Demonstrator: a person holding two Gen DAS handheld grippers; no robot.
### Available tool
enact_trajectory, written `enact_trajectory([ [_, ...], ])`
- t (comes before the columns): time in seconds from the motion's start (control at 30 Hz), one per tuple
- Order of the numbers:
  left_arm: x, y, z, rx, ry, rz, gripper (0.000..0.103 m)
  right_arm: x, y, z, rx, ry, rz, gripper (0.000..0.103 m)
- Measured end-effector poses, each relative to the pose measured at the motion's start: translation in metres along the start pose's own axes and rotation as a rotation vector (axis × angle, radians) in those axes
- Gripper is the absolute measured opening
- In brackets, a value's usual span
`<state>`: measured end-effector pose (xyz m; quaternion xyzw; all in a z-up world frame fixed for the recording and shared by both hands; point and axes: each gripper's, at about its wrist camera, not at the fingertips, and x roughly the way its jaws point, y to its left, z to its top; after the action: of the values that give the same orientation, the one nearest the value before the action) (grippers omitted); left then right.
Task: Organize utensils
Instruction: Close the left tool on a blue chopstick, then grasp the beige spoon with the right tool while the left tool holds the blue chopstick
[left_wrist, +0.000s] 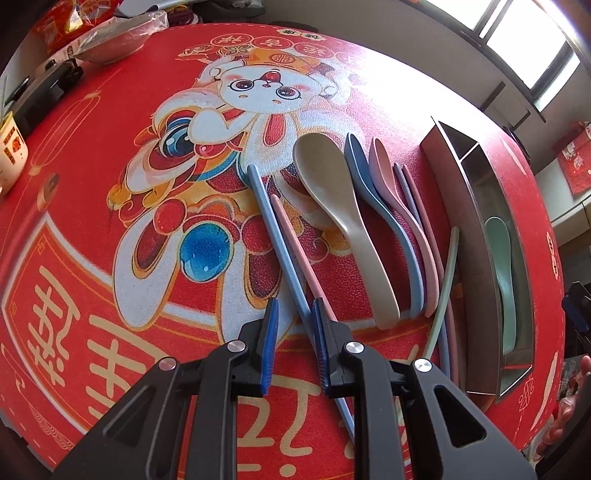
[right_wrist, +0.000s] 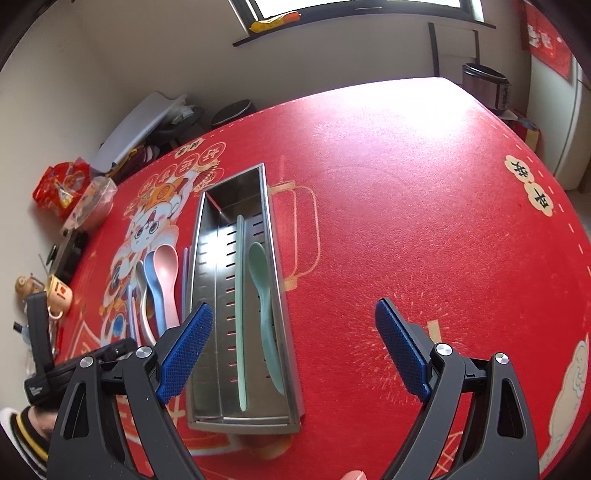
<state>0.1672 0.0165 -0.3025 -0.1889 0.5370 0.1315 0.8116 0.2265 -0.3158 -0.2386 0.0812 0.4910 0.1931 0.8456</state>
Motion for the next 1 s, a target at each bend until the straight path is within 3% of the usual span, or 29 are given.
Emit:
enact_trajectory([
  [0.27,0.004,-0.002,0.008,0.045,-0.019,0.071,0.014,0.004,0.0,-0.001,0.007,0.013,0.003,0.086],
  [0.53,0.006,-0.004,0.01,0.111,-0.038,0.096,0.01,0.005,0.009,-0.005,0.0,0.017,0.007,0.086],
  [0.73,0.0,0.015,0.002,0.074,-0.024,0.074,0.006,0.01,0.018,-0.008,0.013,0.036,0.015,0.086],
  [1.0,-0.013,0.062,-0.006,-0.023,-0.026,0.107,0.006,0.018,0.052,-0.006,-0.039,0.052,0.053,0.086],
])
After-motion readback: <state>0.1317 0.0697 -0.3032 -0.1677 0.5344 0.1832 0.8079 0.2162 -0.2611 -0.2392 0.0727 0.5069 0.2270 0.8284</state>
